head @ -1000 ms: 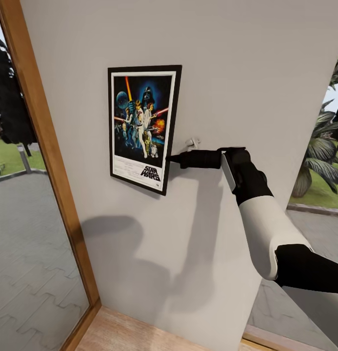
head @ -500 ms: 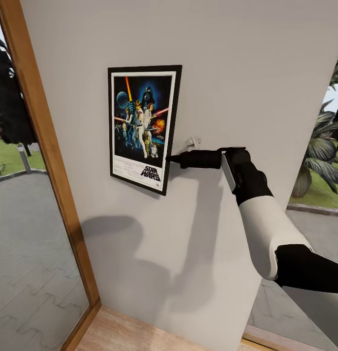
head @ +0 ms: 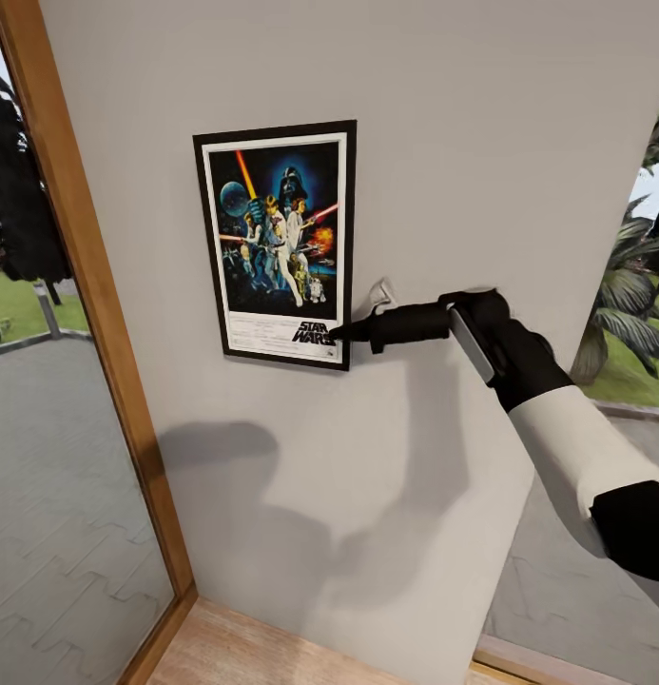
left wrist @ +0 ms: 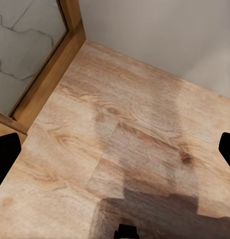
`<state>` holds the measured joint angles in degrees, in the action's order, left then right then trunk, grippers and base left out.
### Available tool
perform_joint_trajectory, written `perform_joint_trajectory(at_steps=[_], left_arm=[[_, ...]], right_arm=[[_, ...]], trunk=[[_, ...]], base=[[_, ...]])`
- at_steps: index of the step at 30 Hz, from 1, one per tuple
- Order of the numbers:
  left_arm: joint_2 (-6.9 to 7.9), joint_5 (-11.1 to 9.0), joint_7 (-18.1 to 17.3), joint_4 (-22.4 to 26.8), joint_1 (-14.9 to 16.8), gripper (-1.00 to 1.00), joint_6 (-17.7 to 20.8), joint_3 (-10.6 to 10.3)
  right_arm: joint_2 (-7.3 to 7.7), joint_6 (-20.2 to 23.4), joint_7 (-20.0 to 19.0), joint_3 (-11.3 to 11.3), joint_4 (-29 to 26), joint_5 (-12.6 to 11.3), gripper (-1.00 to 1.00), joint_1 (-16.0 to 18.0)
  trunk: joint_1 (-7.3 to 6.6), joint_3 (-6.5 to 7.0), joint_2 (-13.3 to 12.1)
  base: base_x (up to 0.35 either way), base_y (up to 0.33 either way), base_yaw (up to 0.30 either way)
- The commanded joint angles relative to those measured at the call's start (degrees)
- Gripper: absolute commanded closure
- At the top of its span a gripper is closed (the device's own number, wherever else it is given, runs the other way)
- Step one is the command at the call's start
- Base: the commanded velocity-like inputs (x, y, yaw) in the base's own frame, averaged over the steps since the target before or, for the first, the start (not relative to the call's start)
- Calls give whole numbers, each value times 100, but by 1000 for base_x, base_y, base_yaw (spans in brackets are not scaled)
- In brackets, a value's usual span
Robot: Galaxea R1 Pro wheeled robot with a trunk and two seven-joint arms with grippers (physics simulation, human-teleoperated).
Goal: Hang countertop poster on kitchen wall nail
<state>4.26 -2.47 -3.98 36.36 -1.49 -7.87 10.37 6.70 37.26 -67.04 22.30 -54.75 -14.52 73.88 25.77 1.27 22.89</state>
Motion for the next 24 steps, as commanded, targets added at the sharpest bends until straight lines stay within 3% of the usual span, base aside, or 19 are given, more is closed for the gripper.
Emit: perform_joint_trajectory(at_steps=[1,19,20,24], left_arm=[[-3,-25,-42,3,-1,-100,-4,18],[-25,-19,-42,-18,-1,-100,-4,11],[-26,-18,-42,-19,-1,-100,-4,11],[-29,-19,-42,-22,-1,-100,-4,10]], right_arm=[[-28,74,51,-16,31,-9,100,3],[-53,-115,37,50,287,-21,100,29],[-53,-126,38,56,301,-26,-100,36],[-182,0,167,-72,430,107,-100,-30]], trunk=[[2,-4,3],[2,-4,3],[2,-4,3],[2,-4,3]], base=[[0,0,0],[0,0,0],[0,0,0],[0,0,0]])
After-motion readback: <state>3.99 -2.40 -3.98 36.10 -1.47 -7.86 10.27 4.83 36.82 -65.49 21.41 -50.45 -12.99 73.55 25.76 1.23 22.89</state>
